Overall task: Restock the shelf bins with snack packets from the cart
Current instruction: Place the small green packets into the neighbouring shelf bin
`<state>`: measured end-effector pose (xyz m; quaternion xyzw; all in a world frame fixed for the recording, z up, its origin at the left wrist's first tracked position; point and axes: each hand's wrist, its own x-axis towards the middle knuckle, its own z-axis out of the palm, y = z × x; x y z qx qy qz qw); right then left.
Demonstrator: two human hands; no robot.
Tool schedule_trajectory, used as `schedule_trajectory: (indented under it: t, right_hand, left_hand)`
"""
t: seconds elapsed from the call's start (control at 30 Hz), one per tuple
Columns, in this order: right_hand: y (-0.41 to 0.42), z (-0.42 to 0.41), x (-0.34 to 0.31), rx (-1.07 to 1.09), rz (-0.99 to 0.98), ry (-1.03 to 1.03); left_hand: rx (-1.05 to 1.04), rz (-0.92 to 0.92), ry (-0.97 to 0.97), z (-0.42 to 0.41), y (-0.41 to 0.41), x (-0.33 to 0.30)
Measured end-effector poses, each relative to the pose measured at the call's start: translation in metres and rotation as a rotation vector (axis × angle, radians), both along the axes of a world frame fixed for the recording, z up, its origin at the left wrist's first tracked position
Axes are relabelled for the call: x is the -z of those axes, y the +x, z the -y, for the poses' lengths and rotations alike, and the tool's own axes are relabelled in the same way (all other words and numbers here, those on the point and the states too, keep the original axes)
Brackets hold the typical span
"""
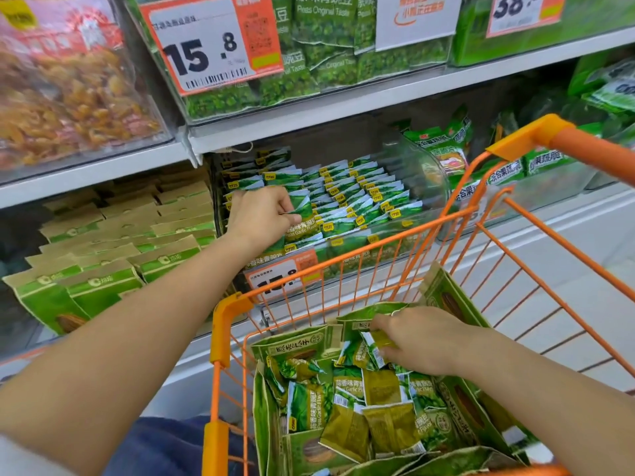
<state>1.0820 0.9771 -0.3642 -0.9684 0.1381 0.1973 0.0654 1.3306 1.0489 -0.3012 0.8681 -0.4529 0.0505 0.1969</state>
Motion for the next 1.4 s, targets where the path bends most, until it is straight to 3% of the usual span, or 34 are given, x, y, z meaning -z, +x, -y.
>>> schedule_trajectory:
  t: [0.23, 0.3, 0.33, 0.4, 0.43, 0.57, 0.63, 0.7, 0.8, 0.93, 1.07, 1.13, 1.23, 1.4]
  right_hand:
    - [-0.001, 0.000, 0.000, -0.005, -0.027, -0.008]
    - [-0.001, 0.000, 0.000, -0.007, -0.040, -0.019]
    - [-0.002, 0.000, 0.000, -0.012, -0.050, -0.021]
    - [-0.002, -0.001, 0.001, -0.017, -0.070, -0.024]
    - [-0.002, -0.002, 0.001, -0.016, -0.081, -0.024]
    - [-0.001, -0.004, 0.001, -0.008, -0.114, -0.016]
    - [-0.002, -0.006, 0.001, 0.001, -0.123, -0.010]
    - [-0.003, -0.006, 0.001, 0.013, -0.125, -0.007]
    - [-0.004, -0.004, -0.001, 0.020, -0.122, 0.001]
    - [-0.005, -0.002, -0.005, 0.028, -0.130, -0.005]
    - [-0.001, 0.000, -0.011, 0.137, 0.113, 0.097]
    - [0.002, 0.000, -0.011, 0.249, 0.238, 0.357]
    - [0.005, -0.005, -0.012, 0.286, 0.248, 0.708]
    - [0.006, -0.005, -0.017, 0.327, 0.411, 0.884]
  left_hand:
    - [0.009, 0.155, 0.335, 0.006, -0.010, -0.029]
    - [0.029, 0.355, 0.255, 0.000, -0.021, -0.038]
    - [0.082, 0.451, 0.112, -0.007, -0.033, -0.038]
    - [0.325, 0.462, -0.074, -0.026, -0.066, -0.023]
    - [0.474, 0.366, -0.003, -0.039, -0.084, -0.010]
    - [0.665, -0.007, 0.915, -0.062, -0.117, 0.062]
    - [0.646, -0.024, 1.076, -0.056, -0.122, 0.090]
    - [0.622, -0.004, 1.111, -0.048, -0.128, 0.108]
    - [0.560, 0.003, 1.067, -0.044, -0.140, 0.122]
    - [0.453, -0.278, 0.966, -0.043, -0.135, 0.122]
    - [0.385, -0.367, 0.795, -0.037, -0.120, 0.086]
    - [0.277, -0.611, 0.610, -0.037, -0.108, 0.069]
    - [0.035, -1.047, 0.228, -0.043, -0.105, 0.046]
    - [-0.136, -1.459, -0.182, -0.053, -0.116, 0.029]
